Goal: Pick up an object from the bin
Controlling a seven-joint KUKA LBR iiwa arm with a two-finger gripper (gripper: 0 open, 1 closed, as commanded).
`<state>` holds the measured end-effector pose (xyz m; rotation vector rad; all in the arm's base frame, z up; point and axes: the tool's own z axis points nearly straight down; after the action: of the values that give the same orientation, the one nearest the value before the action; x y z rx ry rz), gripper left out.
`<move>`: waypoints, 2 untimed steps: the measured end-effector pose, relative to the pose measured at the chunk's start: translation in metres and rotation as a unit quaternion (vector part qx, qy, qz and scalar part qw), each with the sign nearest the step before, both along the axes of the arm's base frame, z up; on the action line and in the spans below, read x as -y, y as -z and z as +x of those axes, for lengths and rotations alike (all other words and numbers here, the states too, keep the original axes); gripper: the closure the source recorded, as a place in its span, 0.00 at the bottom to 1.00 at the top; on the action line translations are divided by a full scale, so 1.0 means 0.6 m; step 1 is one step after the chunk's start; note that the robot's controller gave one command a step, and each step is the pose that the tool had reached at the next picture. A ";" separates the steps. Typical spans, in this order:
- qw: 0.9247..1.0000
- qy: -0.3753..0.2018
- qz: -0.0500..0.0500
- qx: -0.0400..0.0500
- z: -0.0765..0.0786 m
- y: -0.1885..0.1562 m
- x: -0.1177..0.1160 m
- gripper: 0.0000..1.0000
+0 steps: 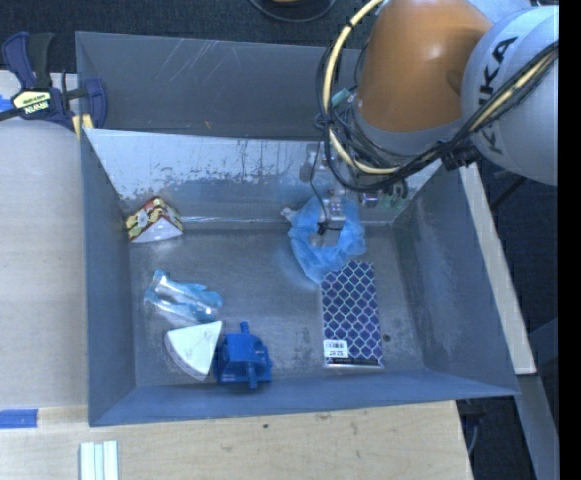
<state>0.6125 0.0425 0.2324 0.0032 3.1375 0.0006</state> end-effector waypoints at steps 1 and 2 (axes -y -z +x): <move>1.000 0.000 0.000 0.000 0.000 0.000 0.000 1.00; 1.000 0.000 0.000 0.000 0.000 0.000 0.000 0.00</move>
Offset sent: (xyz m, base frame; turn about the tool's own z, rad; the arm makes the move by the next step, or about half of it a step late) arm 0.0000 0.0000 0.0000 0.0000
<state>0.6125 0.0425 0.2324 0.0033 3.1375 0.0005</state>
